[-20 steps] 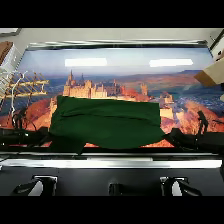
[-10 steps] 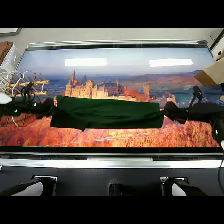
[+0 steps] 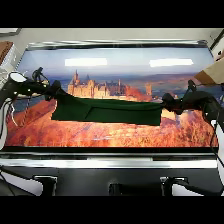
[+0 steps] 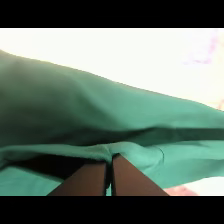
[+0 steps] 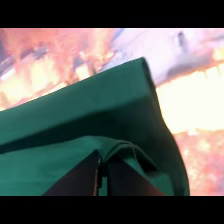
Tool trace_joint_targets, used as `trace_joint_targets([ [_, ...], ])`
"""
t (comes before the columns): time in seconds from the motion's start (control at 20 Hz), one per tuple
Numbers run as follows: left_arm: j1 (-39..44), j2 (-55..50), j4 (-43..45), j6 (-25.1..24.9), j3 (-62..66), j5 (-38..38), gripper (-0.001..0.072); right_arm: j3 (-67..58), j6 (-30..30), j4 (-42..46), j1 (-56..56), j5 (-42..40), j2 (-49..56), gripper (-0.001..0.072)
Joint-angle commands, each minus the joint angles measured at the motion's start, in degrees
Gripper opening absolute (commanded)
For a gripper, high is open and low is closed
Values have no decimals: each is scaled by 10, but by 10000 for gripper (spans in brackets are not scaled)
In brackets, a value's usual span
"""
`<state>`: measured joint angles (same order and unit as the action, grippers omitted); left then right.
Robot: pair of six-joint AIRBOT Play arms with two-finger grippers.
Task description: Fold the clothes and pants, and hang the long-sleeved shirts on hangers.
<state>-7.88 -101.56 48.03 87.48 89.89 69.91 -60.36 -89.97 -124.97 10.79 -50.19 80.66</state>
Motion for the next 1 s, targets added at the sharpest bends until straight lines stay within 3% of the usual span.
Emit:
trace_joint_targets([
  [0.0,10,-72,0,6,35,5,13,-6,-2,0,-17,10,41,33],
  [0.05,12,-83,0,7,35,5,16,-6,-2,1,-21,11,52,46],
  [0.1,12,-88,0,20,35,6,59,-6,10,3,-22,11,60,131],
  [0.15,12,-88,0,30,36,6,210,-6,28,6,-19,10,63,181],
  [0.25,11,-84,6,30,62,24,452,-19,43,6,10,-20,56,363],
  [0.3,12,-82,17,30,85,43,488,-34,40,7,30,-52,53,440],
  [0.35,12,-79,37,30,115,69,488,-55,30,8,57,-93,51,560],
  [0.6,13,-34,166,64,250,167,491,-77,-33,-49,166,-206,80,636],
  [0.65,16,-22,190,73,265,177,518,-77,-54,-78,168,-216,99,689],
  [0.95,41,50,289,86,269,202,519,-77,-110,-148,110,-205,185,690],
])
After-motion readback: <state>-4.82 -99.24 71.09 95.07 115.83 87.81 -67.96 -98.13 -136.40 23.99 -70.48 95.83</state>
